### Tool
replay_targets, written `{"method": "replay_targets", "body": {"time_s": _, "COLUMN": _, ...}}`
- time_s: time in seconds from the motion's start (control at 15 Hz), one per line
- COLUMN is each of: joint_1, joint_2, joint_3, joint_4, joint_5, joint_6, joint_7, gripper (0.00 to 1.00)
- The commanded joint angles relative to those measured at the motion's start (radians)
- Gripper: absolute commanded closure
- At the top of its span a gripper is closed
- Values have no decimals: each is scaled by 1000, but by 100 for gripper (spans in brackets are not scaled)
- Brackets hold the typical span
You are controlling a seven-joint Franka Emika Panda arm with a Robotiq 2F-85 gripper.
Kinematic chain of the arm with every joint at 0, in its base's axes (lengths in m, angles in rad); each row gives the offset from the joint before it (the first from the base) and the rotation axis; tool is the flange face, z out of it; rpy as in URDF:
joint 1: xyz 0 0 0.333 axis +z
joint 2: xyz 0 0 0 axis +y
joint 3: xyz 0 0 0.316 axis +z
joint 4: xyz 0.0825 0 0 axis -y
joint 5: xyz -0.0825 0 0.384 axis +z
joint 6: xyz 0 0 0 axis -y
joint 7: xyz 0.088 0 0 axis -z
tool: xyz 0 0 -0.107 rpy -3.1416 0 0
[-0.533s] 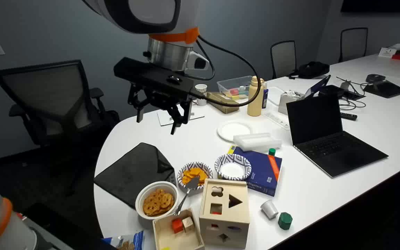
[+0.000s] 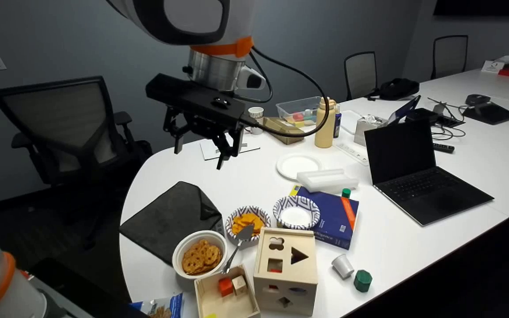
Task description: Fold the grey towel
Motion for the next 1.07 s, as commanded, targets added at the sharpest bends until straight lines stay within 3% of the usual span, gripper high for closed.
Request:
{"method": "replay_targets", "body": {"time_s": 0.0, "joint_1": 10, "joint_2": 100, "joint_3": 48, "joint_4": -23, "joint_5": 138, "joint_6": 138, "joint_7": -5, "gripper": 0}}
{"method": "replay_targets", "body": {"time_s": 0.47, "joint_1": 79, "joint_2": 363, "joint_3": 183, "joint_4": -51, "joint_5": 542, "joint_6": 422, "joint_7": -71, "gripper": 0}}
{"method": "replay_targets", "body": {"time_s": 1.0, "joint_1": 17, "joint_2": 653, "joint_3": 363, "joint_4": -39, "joint_5": 1142, "joint_6": 671, "joint_7": -334, "gripper": 0}}
